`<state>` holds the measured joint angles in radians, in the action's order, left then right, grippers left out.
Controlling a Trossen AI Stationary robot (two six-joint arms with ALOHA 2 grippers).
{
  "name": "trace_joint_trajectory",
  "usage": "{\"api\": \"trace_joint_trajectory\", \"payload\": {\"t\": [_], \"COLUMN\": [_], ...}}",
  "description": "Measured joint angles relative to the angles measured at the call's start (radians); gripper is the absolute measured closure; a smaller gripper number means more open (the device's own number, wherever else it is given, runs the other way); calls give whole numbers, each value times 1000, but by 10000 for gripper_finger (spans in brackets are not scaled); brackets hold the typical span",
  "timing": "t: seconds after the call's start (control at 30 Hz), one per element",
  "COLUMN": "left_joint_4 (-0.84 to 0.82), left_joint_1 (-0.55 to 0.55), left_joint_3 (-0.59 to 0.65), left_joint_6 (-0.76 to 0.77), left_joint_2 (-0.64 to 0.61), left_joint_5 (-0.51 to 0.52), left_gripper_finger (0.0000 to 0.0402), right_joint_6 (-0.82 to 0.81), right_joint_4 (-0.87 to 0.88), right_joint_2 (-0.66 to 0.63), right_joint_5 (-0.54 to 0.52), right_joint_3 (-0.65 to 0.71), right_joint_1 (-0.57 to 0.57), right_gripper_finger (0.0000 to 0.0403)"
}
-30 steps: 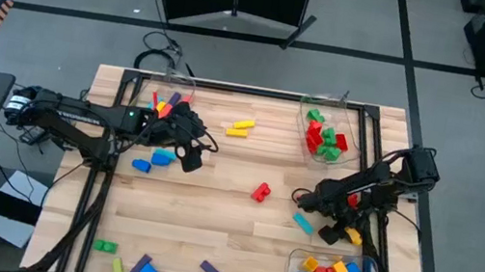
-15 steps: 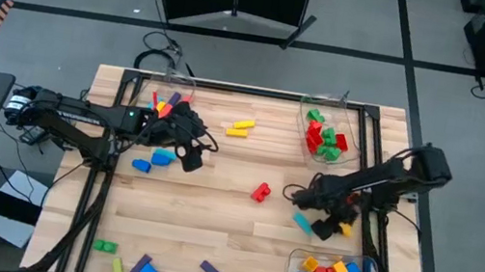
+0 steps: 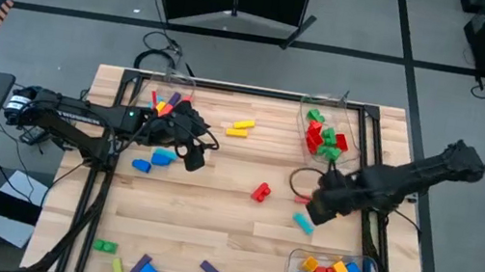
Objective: Sort blocks by size
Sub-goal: Put the yellow 1 stud game piece into the bottom transparent bin
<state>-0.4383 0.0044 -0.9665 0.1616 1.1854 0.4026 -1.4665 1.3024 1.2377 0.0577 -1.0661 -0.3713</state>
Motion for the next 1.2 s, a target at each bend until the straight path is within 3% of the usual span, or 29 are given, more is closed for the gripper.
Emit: {"api": "trace_joint_trajectory", "payload": {"t": [0.2,0.37,0.67,0.87,1.2], "left_joint_4": [-1,-1,-3,-3,-78], "left_joint_1": [0,0,-1,-5,-151], "left_joint_3": [0,0,0,0,0], "left_joint_6": [0,0,-8,-24,60], "left_joint_2": [0,0,0,0,0], "left_joint_5": [0,0,-1,0,122], "left_gripper_finger": [136,136,136,136,136], "right_joint_6": [-263,-451,-790,-855,-853], "right_joint_4": [185,205,89,40,-110], "right_joint_2": [72,202,412,522,551], "right_joint_5": [-76,-94,-67,24,-1], "right_joint_3": [-227,-380,-436,-436,-334], "right_joint_1": [-235,-420,-663,-721,-720], "right_gripper_finger": [260,260,259,248,246]}}
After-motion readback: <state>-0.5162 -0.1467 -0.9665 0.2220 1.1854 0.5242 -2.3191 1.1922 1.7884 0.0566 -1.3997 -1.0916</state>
